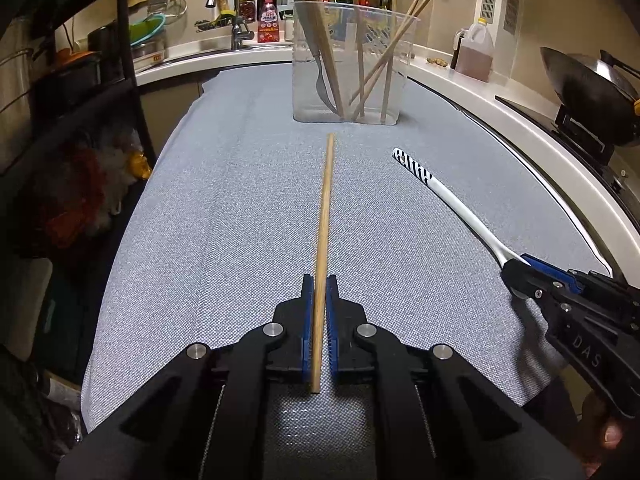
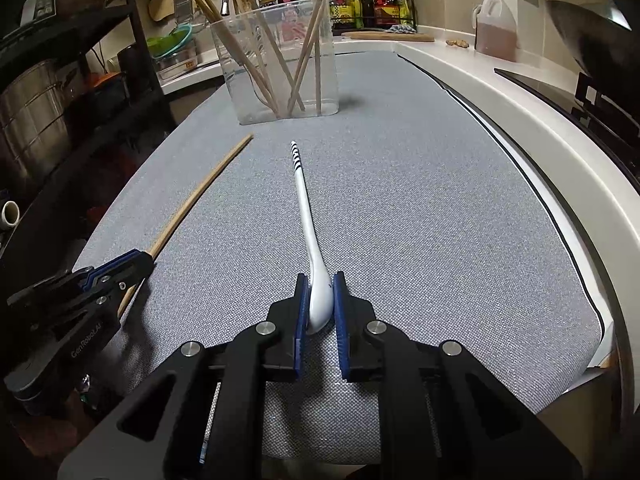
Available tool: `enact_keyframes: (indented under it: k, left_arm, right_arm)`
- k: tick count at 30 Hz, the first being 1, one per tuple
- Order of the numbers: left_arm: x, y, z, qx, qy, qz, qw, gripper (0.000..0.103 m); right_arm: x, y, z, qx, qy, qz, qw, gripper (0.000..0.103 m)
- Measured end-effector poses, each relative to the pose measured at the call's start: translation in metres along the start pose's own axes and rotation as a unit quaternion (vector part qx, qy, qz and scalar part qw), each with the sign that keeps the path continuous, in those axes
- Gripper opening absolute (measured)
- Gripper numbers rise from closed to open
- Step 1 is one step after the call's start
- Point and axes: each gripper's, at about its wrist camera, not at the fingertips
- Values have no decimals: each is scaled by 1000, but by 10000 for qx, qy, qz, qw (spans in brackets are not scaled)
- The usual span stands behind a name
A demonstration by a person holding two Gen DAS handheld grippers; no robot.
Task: Organize utensils
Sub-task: 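Grasp the last wooden chopstick with the left gripper, then lift the chopstick with the left gripper while the right gripper lifts the spoon over the container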
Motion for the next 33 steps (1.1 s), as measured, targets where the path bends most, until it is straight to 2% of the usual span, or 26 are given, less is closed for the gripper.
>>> enact_keyframes:
  k: [5,7,11,33]
  left_arm:
    - [-2,2,0,77,-13,15,10000,6]
    - [-1,1,1,58,-55,18,10000,6]
    - [-1,0,4,36,-77,30,10000,6]
    - [-1,-1,7,34,-127,47,9999,6]
  right_arm:
    - [0,2,7,-388,-140,123,9991,11]
    - [0,2,6,-417,-103,117,9990,12]
    - [0,0,2,-439,36,88,9990,16]
    - [1,1,2,-438,63,72,9990,13]
Point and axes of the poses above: each gripper's, at about its wrist camera, not at the fingertips, and y roughly against the way its jaws point, z to its right, x to its top, and after that the axes turned 1 degree about x, right-handed
